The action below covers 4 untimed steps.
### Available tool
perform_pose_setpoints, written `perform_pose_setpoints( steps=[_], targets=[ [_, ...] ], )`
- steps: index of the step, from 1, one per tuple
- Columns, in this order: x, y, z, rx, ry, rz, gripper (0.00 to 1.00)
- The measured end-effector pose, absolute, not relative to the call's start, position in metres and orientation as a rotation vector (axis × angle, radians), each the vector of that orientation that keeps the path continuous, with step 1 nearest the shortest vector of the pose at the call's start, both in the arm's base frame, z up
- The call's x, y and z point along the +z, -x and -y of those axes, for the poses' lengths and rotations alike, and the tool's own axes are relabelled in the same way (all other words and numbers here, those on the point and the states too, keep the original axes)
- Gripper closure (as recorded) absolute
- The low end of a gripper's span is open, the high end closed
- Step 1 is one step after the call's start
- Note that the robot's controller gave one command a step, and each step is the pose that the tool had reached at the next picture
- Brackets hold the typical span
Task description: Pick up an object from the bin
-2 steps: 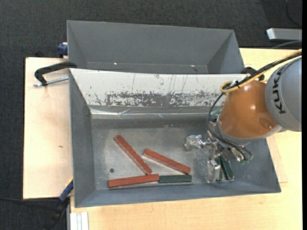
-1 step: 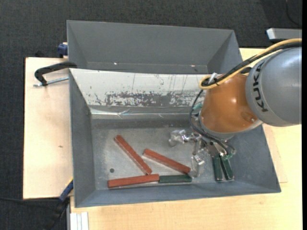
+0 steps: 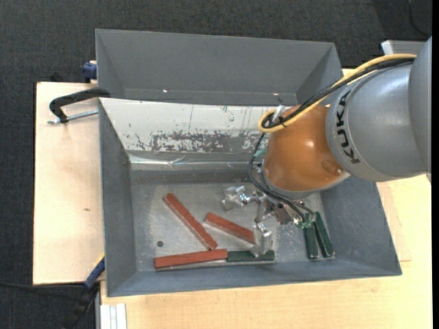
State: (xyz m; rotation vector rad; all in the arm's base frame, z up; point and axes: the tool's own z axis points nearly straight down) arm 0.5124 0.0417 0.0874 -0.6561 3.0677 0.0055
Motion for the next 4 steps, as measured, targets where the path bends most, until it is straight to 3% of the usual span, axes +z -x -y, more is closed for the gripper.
perform_pose_setpoints(
  steps=[1,2,3,4],
  targets=[
    [0.073,-0.498,-0.022,0.001,0.56,-3.089,1.0],
    [0.073,-0.498,-0.022,0.001,0.56,-3.088,1.0],
    [0.121,-0.495,-0.02,0.003,0.569,-3.09,1.0],
    [0.162,-0.493,-0.009,0.001,0.601,-3.079,0.0]
  ],
)
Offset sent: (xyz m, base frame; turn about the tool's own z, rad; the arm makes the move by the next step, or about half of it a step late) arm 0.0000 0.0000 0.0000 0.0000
